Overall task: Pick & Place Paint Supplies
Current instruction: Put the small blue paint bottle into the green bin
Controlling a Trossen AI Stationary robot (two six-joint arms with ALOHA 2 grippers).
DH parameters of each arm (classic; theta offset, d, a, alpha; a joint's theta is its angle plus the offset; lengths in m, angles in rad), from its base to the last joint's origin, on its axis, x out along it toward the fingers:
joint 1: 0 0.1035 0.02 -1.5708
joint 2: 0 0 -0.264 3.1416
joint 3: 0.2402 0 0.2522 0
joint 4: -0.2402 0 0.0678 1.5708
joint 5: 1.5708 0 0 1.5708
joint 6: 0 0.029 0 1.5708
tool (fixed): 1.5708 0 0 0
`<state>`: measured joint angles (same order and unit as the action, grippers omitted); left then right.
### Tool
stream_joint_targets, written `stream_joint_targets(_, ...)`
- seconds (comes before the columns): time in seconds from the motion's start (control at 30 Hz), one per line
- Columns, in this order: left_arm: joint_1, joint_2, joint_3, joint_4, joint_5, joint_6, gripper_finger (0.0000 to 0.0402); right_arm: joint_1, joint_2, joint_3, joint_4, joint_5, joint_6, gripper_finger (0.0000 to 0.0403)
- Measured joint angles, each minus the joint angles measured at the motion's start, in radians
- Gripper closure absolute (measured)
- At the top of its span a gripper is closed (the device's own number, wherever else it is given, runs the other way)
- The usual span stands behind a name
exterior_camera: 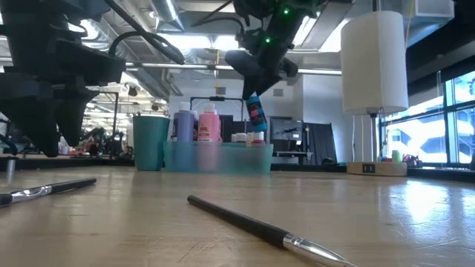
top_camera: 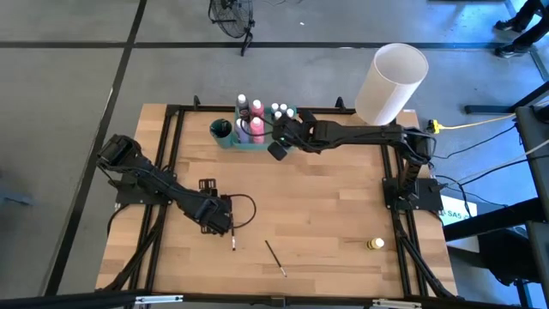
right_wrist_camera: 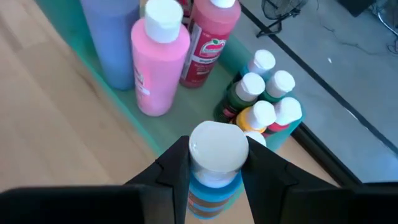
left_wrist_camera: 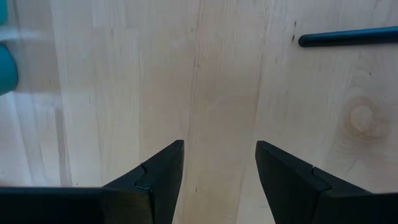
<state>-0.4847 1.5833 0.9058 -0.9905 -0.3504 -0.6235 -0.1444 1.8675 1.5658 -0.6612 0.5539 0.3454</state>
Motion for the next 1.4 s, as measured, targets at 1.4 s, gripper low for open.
stream_joint_targets(1.4, 0.034, 0.0, 0.0, 0.061, 0.011, 0.016, 0.0206, 0.462, -0.726, -0.525, -0.244, 0.205, 0.372, 0.0285)
